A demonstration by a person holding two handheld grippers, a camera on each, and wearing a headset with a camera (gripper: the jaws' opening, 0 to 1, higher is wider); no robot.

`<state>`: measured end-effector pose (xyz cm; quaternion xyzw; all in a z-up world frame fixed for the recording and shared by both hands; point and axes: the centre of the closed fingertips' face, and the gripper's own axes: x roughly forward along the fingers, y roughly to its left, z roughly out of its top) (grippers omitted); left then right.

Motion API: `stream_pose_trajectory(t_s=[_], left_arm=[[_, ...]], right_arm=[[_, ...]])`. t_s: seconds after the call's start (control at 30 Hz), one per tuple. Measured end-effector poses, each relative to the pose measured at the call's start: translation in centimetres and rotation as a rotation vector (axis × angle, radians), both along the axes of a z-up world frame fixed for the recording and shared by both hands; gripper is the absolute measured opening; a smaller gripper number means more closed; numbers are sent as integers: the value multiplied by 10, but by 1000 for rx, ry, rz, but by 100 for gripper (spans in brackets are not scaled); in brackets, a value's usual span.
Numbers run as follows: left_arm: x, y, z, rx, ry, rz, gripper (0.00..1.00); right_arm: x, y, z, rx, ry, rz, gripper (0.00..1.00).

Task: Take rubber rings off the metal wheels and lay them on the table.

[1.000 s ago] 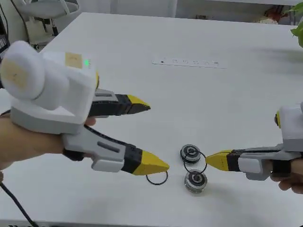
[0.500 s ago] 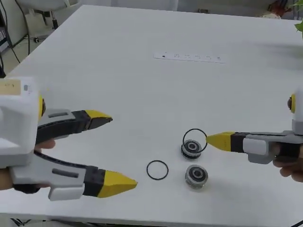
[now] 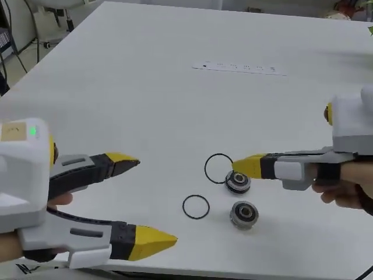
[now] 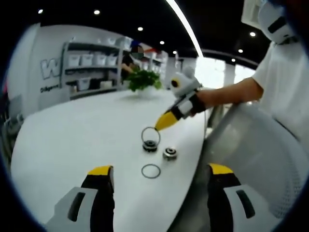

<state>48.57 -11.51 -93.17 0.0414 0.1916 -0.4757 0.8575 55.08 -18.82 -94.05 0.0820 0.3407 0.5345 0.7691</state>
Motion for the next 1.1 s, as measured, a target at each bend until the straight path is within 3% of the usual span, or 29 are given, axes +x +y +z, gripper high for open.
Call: stream_pose_trajectory(t_s=[0.27, 0.5, 0.73, 0.97, 1.1], left_arm=[[2, 4, -1, 8, -1, 27, 81], [0, 3, -4, 23, 9, 18, 80], [1, 5, -5, 21, 17, 34, 79], [1, 5, -6, 15, 23, 39, 78], [1, 5, -6, 15, 26, 40, 77]], right_arm=[[-5, 14, -23, -81, 4, 43, 0], [-13, 7, -48, -145, 21, 44, 0], [-12, 0, -61, -184, 35, 26, 0], [-8, -2, -67, -212, 8, 33, 0], [-10, -1, -64, -227, -93, 112, 0]])
